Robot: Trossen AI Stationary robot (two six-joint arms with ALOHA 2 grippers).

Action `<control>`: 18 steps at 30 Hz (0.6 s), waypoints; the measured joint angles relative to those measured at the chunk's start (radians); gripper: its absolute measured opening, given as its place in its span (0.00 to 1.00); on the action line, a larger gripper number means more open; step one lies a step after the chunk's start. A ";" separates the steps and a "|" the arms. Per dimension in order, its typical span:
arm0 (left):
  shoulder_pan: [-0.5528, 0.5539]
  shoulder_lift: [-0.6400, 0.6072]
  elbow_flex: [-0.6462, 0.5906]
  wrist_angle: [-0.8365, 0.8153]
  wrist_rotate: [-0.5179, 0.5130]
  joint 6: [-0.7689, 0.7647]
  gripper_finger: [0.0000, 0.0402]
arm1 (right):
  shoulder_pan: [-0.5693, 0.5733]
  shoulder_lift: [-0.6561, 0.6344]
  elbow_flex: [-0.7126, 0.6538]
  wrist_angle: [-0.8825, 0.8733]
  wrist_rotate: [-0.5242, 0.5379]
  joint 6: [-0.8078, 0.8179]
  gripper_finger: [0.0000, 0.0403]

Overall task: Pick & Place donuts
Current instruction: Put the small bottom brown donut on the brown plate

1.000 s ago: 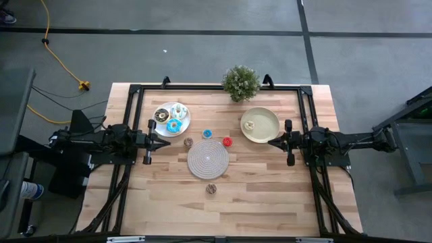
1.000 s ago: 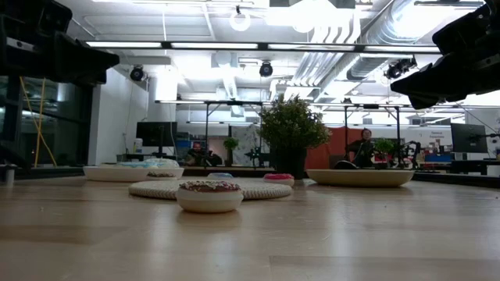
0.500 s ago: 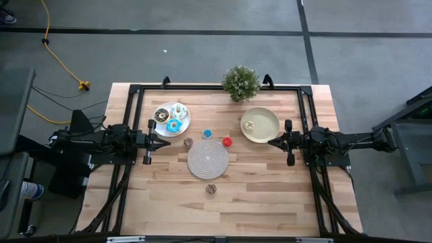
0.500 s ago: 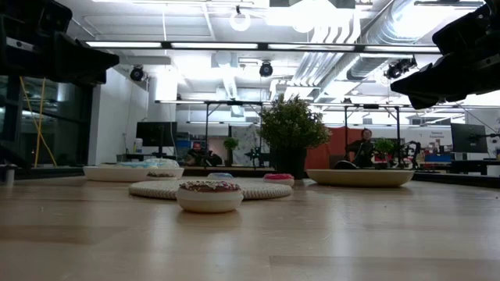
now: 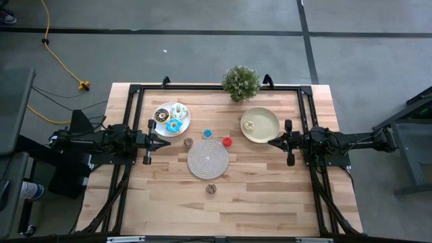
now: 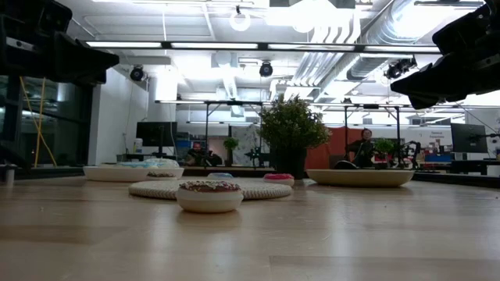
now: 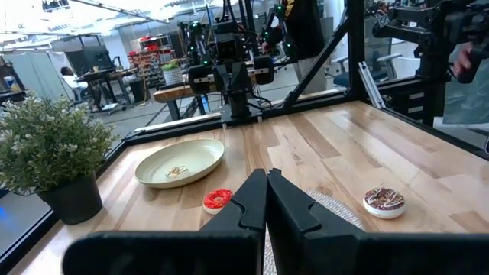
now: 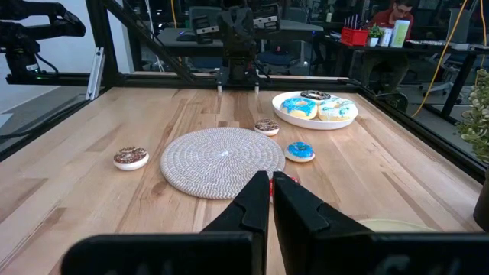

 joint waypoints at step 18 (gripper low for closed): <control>0.000 0.000 0.001 0.000 0.000 0.000 0.00 | 0.000 0.054 0.057 -0.051 -0.026 0.045 0.03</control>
